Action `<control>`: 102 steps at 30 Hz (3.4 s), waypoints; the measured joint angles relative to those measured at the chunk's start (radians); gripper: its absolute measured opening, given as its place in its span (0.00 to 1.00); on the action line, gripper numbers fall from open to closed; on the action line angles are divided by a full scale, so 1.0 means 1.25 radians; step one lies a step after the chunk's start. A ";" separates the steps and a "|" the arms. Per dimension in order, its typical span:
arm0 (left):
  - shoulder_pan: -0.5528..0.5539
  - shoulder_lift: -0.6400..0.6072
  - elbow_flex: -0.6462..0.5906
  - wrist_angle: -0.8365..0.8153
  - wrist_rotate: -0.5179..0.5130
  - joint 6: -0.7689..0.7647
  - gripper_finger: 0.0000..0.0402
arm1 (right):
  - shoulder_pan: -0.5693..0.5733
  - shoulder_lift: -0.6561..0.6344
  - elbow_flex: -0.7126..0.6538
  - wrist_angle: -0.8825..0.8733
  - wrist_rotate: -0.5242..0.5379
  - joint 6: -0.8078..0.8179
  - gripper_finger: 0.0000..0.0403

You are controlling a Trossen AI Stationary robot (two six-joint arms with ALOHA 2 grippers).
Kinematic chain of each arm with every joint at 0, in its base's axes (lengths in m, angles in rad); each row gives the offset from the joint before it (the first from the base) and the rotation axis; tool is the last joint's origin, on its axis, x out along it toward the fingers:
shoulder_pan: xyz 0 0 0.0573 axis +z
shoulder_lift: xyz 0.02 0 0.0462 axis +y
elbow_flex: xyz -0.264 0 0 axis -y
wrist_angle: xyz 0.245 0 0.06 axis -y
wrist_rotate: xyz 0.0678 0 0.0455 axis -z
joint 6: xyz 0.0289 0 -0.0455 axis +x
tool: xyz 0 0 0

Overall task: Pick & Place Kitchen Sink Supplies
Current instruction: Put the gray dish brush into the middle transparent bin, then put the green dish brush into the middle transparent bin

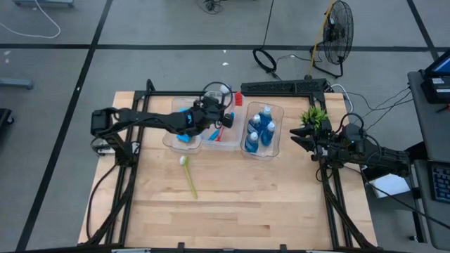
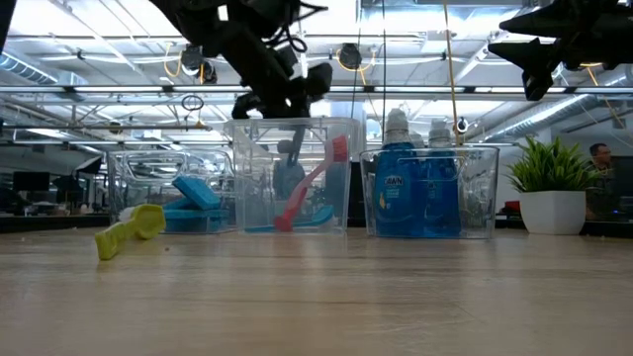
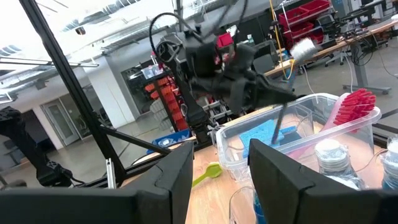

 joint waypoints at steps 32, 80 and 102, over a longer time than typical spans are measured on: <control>0.007 0.034 0.000 -0.119 0.063 -0.118 0.22 | 0.000 0.000 0.000 0.000 0.000 -0.002 0.35; -0.234 -0.281 0.027 -0.484 0.238 -0.242 0.54 | 0.000 0.000 0.000 0.000 -0.001 0.000 0.35; -0.473 -0.251 0.026 -0.790 0.371 -0.966 0.49 | 0.000 0.000 0.000 0.000 -0.001 -0.001 0.35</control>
